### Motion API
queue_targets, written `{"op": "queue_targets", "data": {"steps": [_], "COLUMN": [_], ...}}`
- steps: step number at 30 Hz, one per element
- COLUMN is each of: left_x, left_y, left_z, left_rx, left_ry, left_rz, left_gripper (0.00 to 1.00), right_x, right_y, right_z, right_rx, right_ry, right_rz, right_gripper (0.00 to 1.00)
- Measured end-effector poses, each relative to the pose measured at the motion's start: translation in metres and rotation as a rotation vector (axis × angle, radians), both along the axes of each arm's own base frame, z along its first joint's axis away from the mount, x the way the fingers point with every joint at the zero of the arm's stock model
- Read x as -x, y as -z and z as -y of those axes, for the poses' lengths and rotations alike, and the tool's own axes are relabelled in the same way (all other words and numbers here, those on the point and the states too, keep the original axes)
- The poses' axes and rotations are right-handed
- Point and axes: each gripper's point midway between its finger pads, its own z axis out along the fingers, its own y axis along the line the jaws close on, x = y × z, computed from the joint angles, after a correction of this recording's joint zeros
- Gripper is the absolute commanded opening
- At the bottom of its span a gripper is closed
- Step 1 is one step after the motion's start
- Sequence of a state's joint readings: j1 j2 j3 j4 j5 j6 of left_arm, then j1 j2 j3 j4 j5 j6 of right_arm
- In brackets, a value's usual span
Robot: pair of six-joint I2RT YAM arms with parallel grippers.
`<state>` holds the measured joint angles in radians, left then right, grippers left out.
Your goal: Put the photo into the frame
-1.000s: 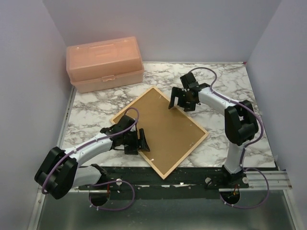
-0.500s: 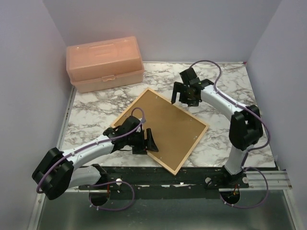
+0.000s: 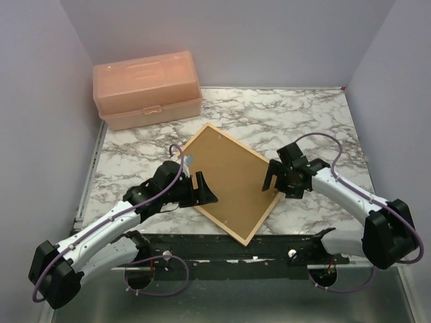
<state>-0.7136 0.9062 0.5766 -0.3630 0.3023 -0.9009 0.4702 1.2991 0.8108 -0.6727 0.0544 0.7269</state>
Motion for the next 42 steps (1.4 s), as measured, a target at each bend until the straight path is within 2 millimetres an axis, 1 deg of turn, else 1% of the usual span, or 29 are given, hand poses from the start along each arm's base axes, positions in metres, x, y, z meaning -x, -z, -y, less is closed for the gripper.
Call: {"op": "queue_targets", "data": {"steps": [2, 3, 4, 6, 8, 11, 14, 15, 17, 18, 20, 24, 27, 32, 36, 39, 41, 42], "left_x": [-0.003, -0.004, -0.005, -0.006, -0.007, -0.006, -0.004, -0.004, -0.004, -0.004, -0.004, -0.005, -0.007, -0.012, -0.019, -0.026, -0.030, -0.033], "left_y": [-0.007, -0.008, -0.010, -0.011, -0.008, -0.001, 0.007, 0.008, 0.010, 0.011, 0.011, 0.009, 0.010, 0.015, 0.018, 0.024, 0.030, 0.033], "left_z": [-0.004, -0.005, -0.007, -0.009, -0.012, -0.015, -0.019, -0.020, -0.021, -0.022, -0.023, -0.026, -0.030, -0.039, -0.050, -0.061, -0.072, -0.077], "left_rx": [0.015, 0.017, 0.021, 0.022, 0.017, 0.005, -0.011, -0.013, -0.017, -0.018, -0.018, -0.018, -0.024, -0.051, -0.073, -0.104, -0.146, -0.168], "left_ry": [-0.019, -0.023, -0.031, -0.041, -0.050, -0.058, -0.066, -0.067, -0.071, -0.073, -0.074, -0.082, -0.092, -0.114, -0.144, -0.179, -0.209, -0.226], "left_rz": [0.022, 0.026, 0.032, 0.034, 0.030, 0.015, -0.004, -0.006, -0.011, -0.011, -0.009, 0.002, 0.002, -0.001, 0.002, 0.001, -0.008, -0.012], "left_gripper": [0.77, 0.77, 0.77, 0.77, 0.77, 0.77, 0.77, 0.77, 0.77, 0.77, 0.77, 0.77, 0.77, 0.77, 0.77, 0.77, 0.77, 0.77], "right_x": [0.017, 0.023, 0.027, 0.032, 0.036, 0.045, 0.054, 0.055, 0.051, 0.049, 0.046, 0.040, 0.032, 0.021, 0.006, -0.003, -0.008, -0.011], "right_y": [0.006, 0.007, 0.008, 0.009, 0.014, 0.028, 0.043, 0.044, 0.044, 0.045, 0.046, 0.045, 0.043, 0.036, 0.025, 0.020, 0.017, 0.015], "right_z": [0.006, 0.008, 0.009, 0.011, 0.012, 0.013, 0.012, 0.011, 0.008, 0.006, 0.002, -0.002, 0.000, 0.012, 0.019, 0.026, 0.030, 0.032], "right_rx": [-0.008, -0.015, -0.019, -0.025, -0.023, -0.022, -0.026, -0.029, -0.045, -0.050, -0.067, -0.071, -0.051, 0.029, 0.084, 0.125, 0.155, 0.168], "right_ry": [0.017, 0.023, 0.028, 0.036, 0.041, 0.043, 0.040, 0.040, 0.037, 0.035, 0.034, 0.063, 0.082, 0.082, 0.085, 0.085, 0.081, 0.081], "right_rz": [-0.025, -0.026, -0.027, -0.027, -0.041, -0.086, -0.135, -0.142, -0.131, -0.131, -0.129, -0.138, -0.123, -0.083, -0.024, 0.013, 0.038, 0.049], "right_gripper": [1.00, 1.00, 0.99, 0.94, 0.85, 0.71, 0.60, 0.56, 0.45, 0.36, 0.23, 0.02, 0.00, 0.00, 0.00, 0.00, 0.05, 0.12]}}
